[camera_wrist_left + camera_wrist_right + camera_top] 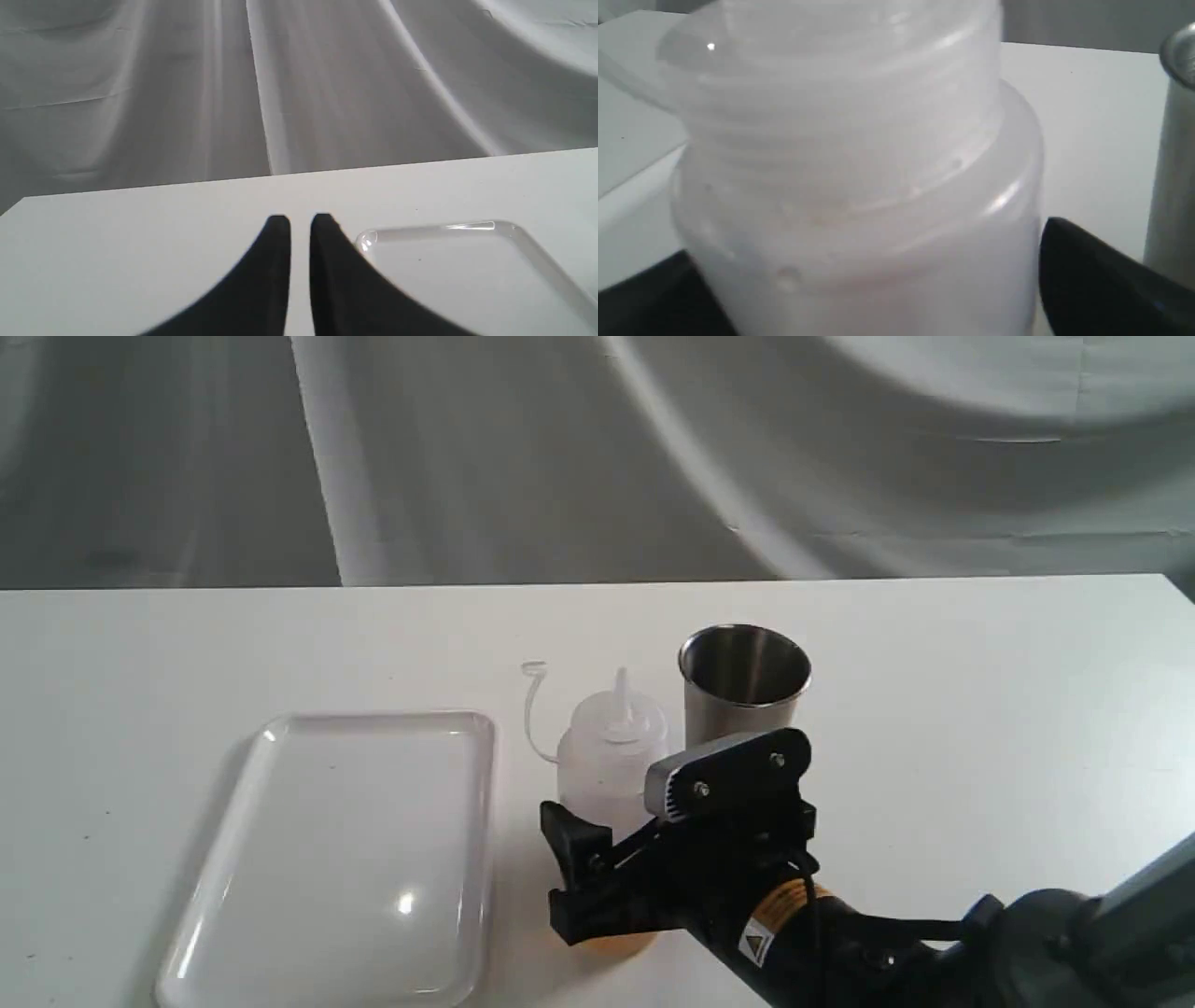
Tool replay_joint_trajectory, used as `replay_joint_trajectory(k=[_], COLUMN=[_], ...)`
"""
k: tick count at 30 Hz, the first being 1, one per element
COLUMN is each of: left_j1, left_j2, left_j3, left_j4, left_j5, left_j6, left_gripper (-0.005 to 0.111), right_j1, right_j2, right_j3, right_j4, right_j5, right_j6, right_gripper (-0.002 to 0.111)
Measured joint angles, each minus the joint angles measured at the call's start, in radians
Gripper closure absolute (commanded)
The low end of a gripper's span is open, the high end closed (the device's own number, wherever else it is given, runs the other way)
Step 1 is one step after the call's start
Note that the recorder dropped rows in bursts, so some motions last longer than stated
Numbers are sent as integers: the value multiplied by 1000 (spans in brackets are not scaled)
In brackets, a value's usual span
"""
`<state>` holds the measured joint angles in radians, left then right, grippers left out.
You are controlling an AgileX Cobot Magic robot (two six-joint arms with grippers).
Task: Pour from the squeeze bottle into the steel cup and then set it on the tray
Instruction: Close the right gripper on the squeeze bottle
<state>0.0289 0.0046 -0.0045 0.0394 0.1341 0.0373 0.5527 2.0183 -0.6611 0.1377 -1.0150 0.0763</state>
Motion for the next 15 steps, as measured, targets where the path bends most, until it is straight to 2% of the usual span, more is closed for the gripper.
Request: replay_joint_trajectory(k=[15], left_j1=[0], left_j2=[0], left_j3=[0], left_j4=[0], left_j5=[0], left_j6=[0], left_gripper=[98], right_j1=[0], right_j2=[2], right_j3=[0], right_j4=[-7], right_j5=[-8], right_j6=[-21], right_gripper=[92])
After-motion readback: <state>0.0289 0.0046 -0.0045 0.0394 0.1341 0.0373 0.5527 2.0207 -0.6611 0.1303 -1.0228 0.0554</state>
